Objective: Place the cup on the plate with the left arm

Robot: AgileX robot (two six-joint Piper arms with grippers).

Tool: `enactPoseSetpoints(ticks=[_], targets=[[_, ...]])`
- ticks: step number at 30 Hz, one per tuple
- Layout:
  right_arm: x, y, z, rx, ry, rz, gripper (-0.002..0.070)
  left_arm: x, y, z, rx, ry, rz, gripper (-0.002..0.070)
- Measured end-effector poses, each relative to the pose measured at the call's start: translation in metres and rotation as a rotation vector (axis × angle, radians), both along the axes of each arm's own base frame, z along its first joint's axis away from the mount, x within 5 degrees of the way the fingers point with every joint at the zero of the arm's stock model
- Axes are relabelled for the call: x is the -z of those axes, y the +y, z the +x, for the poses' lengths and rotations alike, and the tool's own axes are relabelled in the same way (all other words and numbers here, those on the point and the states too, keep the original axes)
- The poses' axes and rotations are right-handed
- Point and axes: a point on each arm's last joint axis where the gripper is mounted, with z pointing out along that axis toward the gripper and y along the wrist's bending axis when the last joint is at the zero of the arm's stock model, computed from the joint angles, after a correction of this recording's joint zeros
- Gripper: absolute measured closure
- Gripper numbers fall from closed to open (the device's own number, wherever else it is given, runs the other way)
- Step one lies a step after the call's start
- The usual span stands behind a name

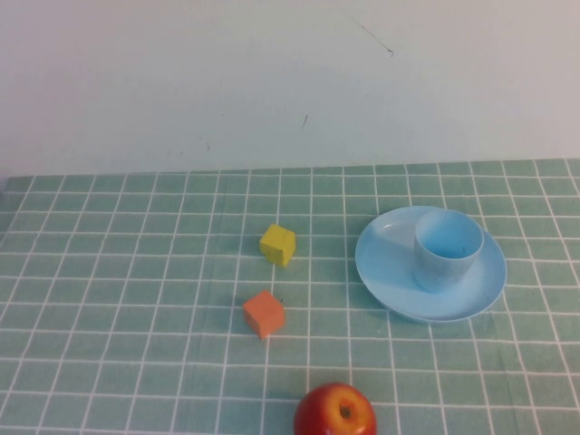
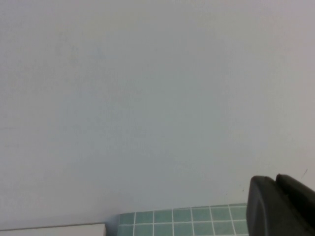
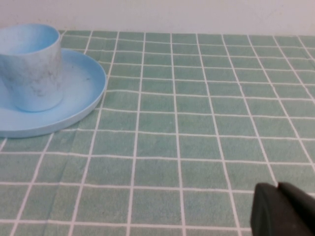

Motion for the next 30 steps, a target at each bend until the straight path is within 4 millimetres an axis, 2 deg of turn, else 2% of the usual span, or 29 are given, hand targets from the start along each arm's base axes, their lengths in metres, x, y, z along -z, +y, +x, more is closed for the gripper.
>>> enactPoseSetpoints(ticks=[15,18,20,23,25,30], targets=[[0.000,0.000,0.000,0.000,0.000,0.000,0.0678,0.002,0.000,-0.001,0.010,0.004,-0.010,0.0673],[0.000,0.000,0.000,0.000,0.000,0.000,0.0678,0.010,-0.001,-0.002,0.024,0.008,-0.012,0.0673],[0.000,0.000,0.000,0.000,0.000,0.000,0.0678,0.024,-0.004,-0.002,0.037,0.032,-0.026,0.0673],[0.000,0.000,0.000,0.000,0.000,0.000,0.0678,0.057,-0.009,-0.001,0.034,0.071,-0.035,0.0673],[0.000,0.000,0.000,0.000,0.000,0.000,0.0678,0.083,-0.010,-0.001,0.027,0.070,-0.026,0.0673],[0.000,0.000,0.000,0.000,0.000,0.000,0.0678,0.167,-0.013,-0.003,0.022,-0.025,-0.046,0.0673]])
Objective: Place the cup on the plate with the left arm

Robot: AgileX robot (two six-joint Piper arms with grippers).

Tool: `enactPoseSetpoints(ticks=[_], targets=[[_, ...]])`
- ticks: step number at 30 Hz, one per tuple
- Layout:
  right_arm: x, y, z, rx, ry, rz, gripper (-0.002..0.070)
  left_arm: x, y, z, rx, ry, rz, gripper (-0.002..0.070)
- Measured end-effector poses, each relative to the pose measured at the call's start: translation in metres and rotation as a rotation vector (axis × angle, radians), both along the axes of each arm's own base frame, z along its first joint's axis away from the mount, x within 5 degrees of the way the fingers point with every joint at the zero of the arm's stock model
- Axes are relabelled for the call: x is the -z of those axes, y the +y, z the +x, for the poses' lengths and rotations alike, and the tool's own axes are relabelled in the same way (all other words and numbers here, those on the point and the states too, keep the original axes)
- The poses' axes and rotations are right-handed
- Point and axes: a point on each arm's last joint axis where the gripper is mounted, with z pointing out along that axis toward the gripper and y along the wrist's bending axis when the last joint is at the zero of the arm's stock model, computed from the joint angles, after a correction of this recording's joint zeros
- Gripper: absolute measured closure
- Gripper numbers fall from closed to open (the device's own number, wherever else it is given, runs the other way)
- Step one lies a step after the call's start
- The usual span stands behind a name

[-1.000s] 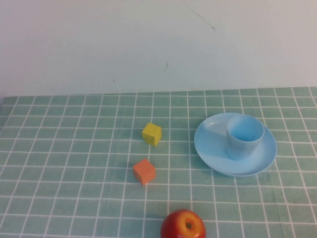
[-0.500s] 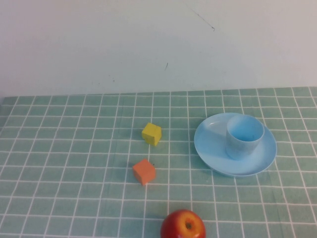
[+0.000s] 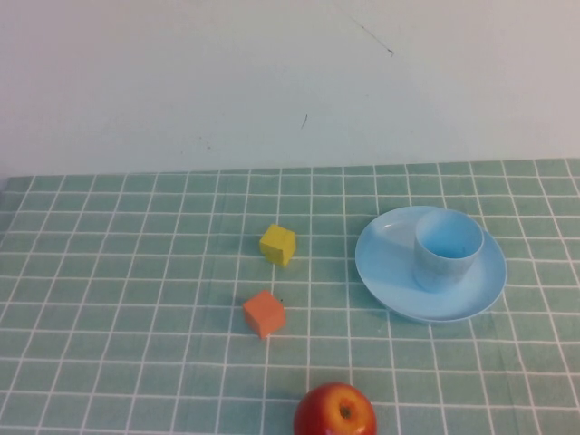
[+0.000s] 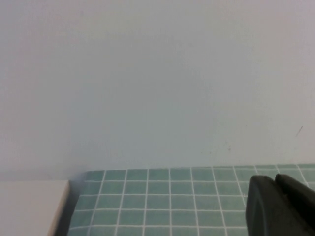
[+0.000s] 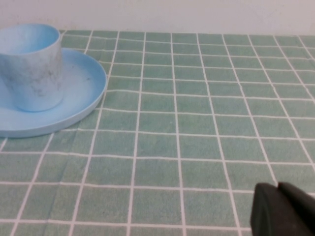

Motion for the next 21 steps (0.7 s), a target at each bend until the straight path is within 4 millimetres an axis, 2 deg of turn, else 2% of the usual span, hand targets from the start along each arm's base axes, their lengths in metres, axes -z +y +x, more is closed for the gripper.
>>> enactPoseSetpoints(ticks=[6,10,14,21], targets=[[0.000,0.000,0.000,0.000,0.000,0.000,0.0678,0.087,-0.001,-0.006,-0.051,-0.099,-0.183,0.0674],[0.000,0.000,0.000,0.000,0.000,0.000,0.0678,0.130,-0.003,-0.005,-0.054,-0.105,-0.230,0.0674],[0.000,0.000,0.000,0.000,0.000,0.000,0.0678,0.151,-0.006,-0.003,-0.026,-0.106,-0.262,0.0674],[0.000,0.000,0.000,0.000,0.000,0.000,0.0678,0.165,-0.009,-0.001,0.000,-0.103,-0.288,0.0675]])
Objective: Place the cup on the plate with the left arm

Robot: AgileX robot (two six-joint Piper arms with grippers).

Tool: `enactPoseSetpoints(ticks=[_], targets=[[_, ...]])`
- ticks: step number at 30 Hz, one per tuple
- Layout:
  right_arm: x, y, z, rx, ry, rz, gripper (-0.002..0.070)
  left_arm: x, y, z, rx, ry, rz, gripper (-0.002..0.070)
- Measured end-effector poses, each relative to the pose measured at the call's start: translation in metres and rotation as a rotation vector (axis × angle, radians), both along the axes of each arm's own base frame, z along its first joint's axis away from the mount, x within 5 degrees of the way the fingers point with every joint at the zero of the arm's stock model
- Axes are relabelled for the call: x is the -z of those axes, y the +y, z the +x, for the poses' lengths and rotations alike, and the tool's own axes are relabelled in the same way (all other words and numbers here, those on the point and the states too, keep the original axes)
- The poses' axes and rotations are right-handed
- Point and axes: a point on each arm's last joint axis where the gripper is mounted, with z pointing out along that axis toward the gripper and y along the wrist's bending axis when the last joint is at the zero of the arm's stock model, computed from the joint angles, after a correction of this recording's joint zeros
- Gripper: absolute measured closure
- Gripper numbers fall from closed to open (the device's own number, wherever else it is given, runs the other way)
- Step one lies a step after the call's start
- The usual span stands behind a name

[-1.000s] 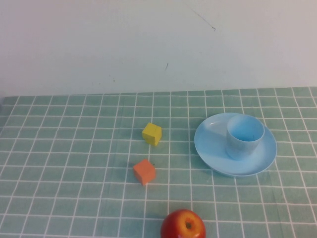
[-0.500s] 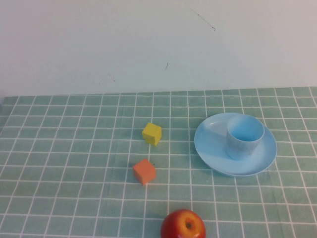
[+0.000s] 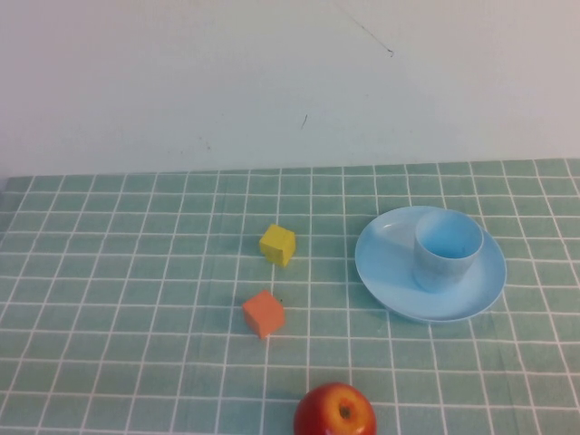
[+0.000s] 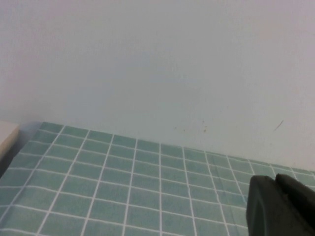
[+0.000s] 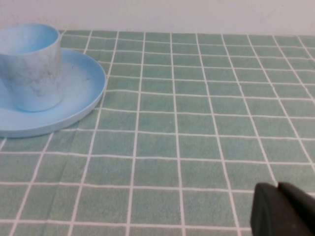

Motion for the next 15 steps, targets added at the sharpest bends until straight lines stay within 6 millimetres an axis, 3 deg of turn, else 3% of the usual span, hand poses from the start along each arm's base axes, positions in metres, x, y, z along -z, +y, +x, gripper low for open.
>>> enactPoseSetpoints(ticks=[15], targets=[[0.0000,0.0000,0.0000,0.000,0.000,0.000,0.0678,0.0026,0.0014,-0.0026,-0.029,-0.030,0.030,0.0675]])
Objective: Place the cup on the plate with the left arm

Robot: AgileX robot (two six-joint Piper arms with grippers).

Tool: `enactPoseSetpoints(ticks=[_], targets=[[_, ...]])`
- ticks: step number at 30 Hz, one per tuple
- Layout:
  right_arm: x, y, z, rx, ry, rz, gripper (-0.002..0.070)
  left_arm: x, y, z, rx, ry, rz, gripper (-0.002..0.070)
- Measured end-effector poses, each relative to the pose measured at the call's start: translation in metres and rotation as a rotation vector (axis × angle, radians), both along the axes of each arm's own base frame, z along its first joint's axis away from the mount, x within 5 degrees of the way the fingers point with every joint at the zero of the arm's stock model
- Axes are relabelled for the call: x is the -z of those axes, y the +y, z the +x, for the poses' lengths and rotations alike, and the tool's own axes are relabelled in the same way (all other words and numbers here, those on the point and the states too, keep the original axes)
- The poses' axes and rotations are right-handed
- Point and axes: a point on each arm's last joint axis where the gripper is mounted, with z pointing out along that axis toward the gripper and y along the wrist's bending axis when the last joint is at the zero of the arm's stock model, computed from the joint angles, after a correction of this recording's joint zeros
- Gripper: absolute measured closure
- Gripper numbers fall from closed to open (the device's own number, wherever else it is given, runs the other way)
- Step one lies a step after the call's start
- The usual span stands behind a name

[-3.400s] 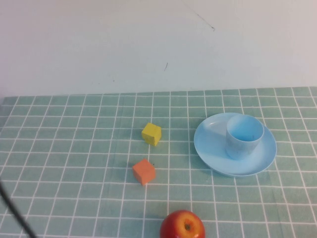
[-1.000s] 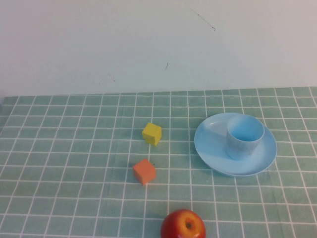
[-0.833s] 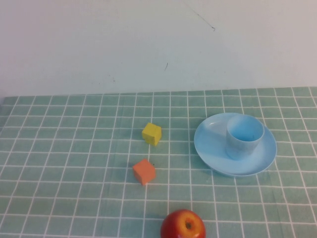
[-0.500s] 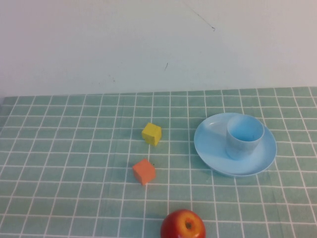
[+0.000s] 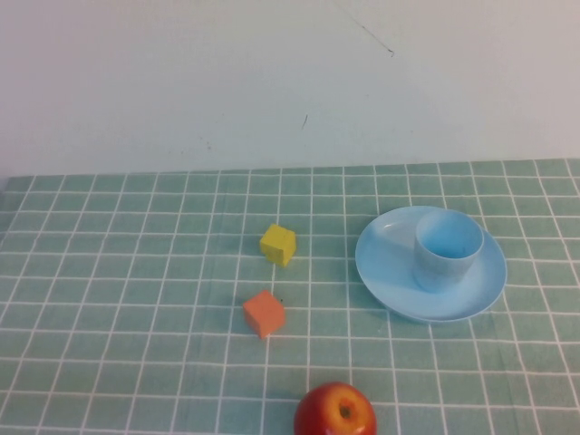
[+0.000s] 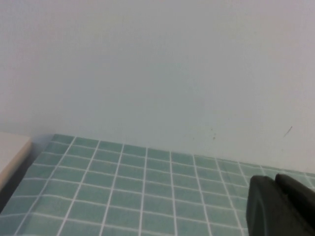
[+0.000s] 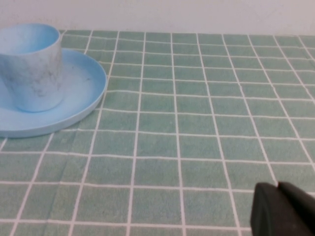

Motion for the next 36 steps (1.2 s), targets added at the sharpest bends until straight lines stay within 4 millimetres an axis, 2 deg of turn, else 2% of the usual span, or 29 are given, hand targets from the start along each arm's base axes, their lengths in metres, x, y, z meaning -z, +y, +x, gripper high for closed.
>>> enactPoseSetpoints(ticks=[9,26,36], targets=[[0.000,0.000,0.000,0.000,0.000,0.000,0.0678,0.028,0.004,-0.006,-0.036,0.300,0.060,0.0678],[0.000,0.000,0.000,0.000,0.000,0.000,0.0678,0.028,0.004,-0.006,-0.035,0.305,0.065,0.0677],[0.000,0.000,0.000,0.000,0.000,0.000,0.0678,0.029,0.004,-0.006,-0.021,0.301,0.162,0.0677]])
